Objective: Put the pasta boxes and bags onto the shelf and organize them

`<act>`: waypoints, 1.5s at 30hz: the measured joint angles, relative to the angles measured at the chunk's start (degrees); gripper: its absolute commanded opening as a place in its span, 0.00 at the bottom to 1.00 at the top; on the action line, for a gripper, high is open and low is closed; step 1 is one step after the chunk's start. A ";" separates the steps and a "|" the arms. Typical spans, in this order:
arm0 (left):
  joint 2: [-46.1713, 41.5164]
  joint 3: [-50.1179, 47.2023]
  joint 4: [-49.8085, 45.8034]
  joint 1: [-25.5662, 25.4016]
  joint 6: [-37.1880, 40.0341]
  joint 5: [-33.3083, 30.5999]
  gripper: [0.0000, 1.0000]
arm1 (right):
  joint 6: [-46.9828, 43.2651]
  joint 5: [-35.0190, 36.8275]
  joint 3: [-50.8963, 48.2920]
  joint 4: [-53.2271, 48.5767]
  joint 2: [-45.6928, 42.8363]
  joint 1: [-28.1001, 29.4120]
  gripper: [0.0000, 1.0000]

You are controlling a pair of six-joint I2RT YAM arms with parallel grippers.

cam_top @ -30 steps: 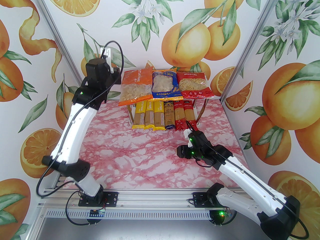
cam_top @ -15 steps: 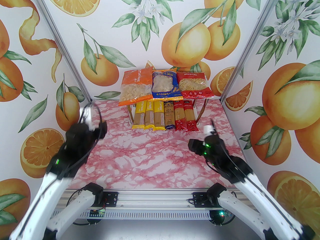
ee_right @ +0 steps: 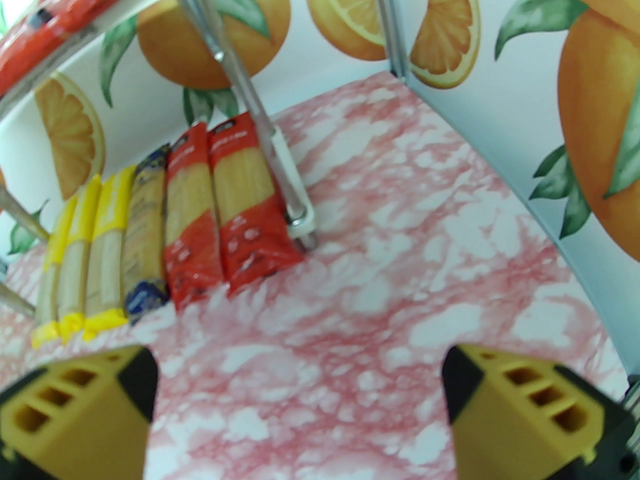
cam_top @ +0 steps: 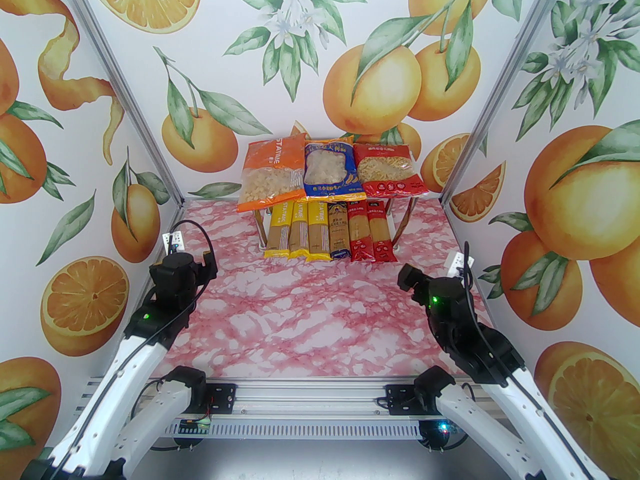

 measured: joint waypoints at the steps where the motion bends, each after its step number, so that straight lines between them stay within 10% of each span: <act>1: 0.33 -1.46 2.34 1.16 -0.02 0.11 1.00 | -0.07 0.24 -0.20 0.00 -0.31 -0.04 1.00; 24: 34.45 -21.42 63.89 4.44 8.74 -1.40 1.00 | -2.43 3.56 -1.57 0.13 0.33 -0.46 1.00; 45: 48.57 -20.24 80.15 4.00 19.30 17.90 1.00 | -13.40 9.14 -16.09 23.89 3.78 -7.30 1.00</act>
